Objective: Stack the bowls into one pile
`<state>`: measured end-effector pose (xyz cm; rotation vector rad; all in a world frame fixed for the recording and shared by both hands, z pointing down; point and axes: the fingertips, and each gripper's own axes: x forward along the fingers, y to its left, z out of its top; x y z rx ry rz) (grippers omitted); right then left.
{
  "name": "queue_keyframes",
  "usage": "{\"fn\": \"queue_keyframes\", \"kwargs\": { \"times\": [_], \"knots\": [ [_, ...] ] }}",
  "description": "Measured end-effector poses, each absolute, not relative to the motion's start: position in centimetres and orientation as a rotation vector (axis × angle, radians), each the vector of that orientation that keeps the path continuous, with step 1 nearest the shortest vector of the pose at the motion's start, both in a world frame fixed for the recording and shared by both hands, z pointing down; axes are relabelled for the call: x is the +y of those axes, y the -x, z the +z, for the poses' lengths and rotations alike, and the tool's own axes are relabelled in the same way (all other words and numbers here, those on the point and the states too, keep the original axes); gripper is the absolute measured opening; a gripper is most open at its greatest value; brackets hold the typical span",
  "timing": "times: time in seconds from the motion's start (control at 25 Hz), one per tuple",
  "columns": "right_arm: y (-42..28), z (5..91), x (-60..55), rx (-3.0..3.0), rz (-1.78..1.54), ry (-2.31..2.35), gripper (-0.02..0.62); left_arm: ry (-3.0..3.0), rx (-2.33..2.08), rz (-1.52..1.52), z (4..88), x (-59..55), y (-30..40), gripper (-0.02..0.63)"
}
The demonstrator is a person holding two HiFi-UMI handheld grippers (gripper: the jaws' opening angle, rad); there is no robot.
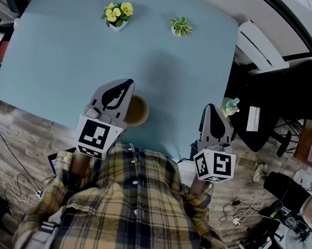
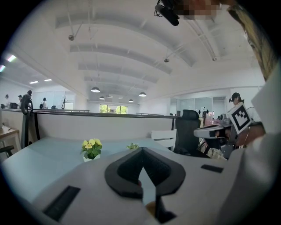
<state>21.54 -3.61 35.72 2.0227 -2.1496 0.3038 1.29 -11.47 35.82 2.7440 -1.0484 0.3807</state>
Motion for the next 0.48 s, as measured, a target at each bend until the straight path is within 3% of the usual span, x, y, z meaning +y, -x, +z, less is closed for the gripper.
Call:
{"fn": "queue_keyframes", "kwargs": {
  "times": [0.48],
  "knots": [
    [-21.54, 35.83, -3.63, -2.145, 0.302, -2.024, 0.002, -2.743, -1.057, 0.384, 35.99, -11.53, -1.06, -0.009]
  ]
}}
